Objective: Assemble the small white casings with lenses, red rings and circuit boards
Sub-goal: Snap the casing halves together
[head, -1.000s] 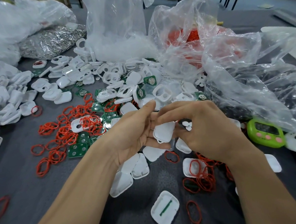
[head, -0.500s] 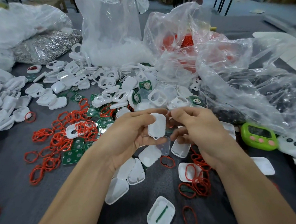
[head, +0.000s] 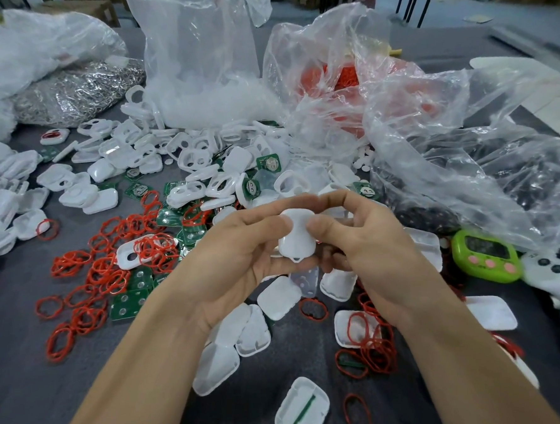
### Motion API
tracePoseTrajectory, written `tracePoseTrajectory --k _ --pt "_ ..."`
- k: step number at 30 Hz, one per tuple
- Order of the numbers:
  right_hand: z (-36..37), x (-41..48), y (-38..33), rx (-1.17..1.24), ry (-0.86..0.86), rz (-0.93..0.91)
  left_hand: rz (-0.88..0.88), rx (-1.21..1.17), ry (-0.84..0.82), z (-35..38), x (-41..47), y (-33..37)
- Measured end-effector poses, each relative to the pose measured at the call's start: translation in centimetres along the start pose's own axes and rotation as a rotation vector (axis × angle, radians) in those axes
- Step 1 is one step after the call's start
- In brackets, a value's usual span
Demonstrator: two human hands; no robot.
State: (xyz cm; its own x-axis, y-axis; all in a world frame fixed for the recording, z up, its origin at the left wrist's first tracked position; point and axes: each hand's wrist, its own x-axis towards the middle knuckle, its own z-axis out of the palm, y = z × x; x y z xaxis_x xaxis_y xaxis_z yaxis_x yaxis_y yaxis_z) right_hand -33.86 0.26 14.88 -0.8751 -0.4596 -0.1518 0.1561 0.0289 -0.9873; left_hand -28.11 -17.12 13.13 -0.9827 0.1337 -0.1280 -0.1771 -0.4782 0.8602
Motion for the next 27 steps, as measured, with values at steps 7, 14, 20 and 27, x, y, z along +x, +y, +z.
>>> tracePoseTrajectory --k 7,14,20,27 --pt "0.1 -0.1 0.0 0.03 0.06 -0.072 0.039 0.107 0.089 0.2 -0.1 -0.2" --pt "0.3 0.2 0.4 -0.067 0.121 -0.125 0.171 0.209 0.345 1.2 -0.3 -0.2" --pt "0.5 0.4 1.0 -0.126 0.179 -0.181 0.253 0.447 0.564 1.4 -0.1 -0.5" --pt "0.8 0.5 1.8 -0.112 0.211 -0.208 0.253 0.512 0.65 1.1 0.1 -0.7"
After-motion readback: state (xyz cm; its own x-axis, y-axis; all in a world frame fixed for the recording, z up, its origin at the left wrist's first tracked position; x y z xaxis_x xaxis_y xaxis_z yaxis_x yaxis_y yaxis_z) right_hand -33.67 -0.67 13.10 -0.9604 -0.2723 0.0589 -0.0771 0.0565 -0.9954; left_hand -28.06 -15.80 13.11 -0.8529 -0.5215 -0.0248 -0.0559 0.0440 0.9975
